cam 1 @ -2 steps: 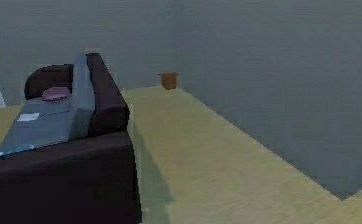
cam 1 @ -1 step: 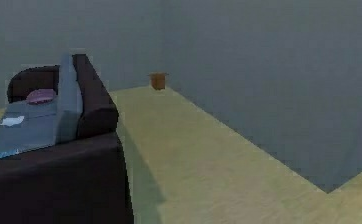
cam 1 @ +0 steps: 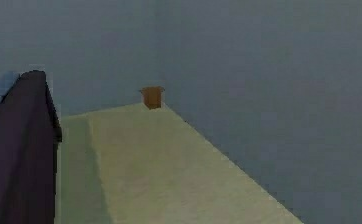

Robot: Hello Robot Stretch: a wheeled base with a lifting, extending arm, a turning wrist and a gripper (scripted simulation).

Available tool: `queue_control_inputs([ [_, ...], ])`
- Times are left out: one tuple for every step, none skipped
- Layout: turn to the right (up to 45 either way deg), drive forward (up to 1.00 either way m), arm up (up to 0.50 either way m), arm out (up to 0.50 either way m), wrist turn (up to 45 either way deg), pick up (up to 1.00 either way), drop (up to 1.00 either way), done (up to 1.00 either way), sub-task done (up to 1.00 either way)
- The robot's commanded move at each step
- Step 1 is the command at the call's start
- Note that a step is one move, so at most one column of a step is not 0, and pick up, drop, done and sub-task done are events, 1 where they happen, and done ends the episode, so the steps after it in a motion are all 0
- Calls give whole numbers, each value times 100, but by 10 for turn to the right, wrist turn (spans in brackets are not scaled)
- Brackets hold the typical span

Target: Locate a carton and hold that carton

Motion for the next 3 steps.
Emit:
queue_control_inputs([
  [210,0,0,0,0,0,0,0,0],
  [0,5,0,0,0,0,0,0,0],
  [-360,0,0,0,0,0,0,0,0],
])
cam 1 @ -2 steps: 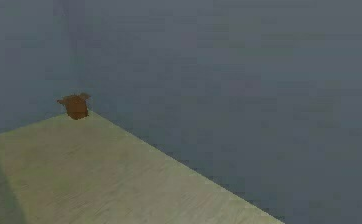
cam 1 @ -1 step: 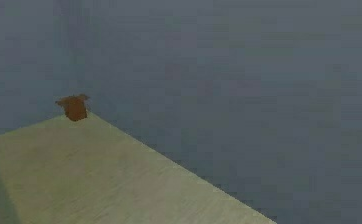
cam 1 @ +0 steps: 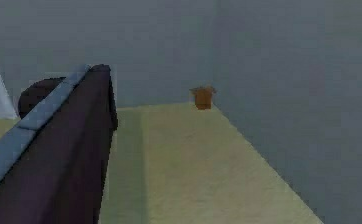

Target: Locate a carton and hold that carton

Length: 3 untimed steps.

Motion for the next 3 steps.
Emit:
queue_control_inputs([
  [0,100,0,0,0,0,0,0,0],
  [-30,0,0,0,0,0,0,0,0],
  [0,100,0,0,0,0,0,0,0],
])
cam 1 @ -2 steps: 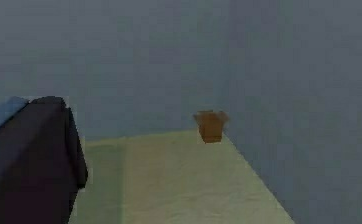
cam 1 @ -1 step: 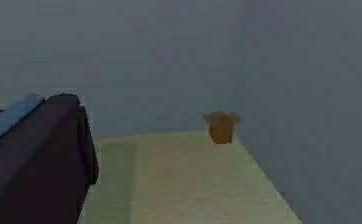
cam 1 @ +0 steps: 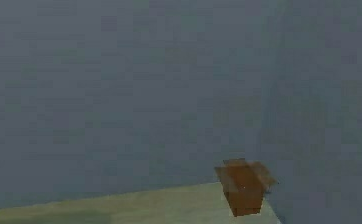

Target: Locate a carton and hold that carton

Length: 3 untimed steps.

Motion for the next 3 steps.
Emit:
queue_control_inputs([
  [0,30,0,0,0,0,0,0,0],
  [-450,0,0,0,0,0,0,0,0],
  [-120,0,0,0,0,0,0,0,0],
])
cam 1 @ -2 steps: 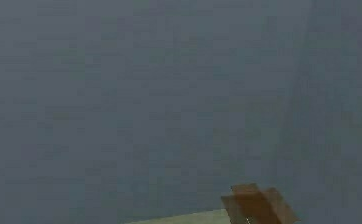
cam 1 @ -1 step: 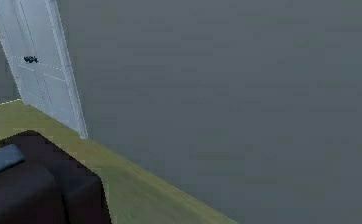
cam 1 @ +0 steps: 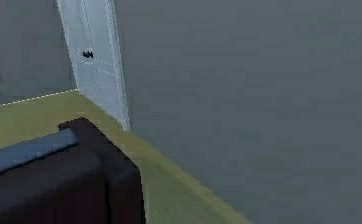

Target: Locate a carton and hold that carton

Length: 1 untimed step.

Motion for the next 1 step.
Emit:
queue_control_inputs([
  [450,0,0,0,0,0,0,0,0],
])
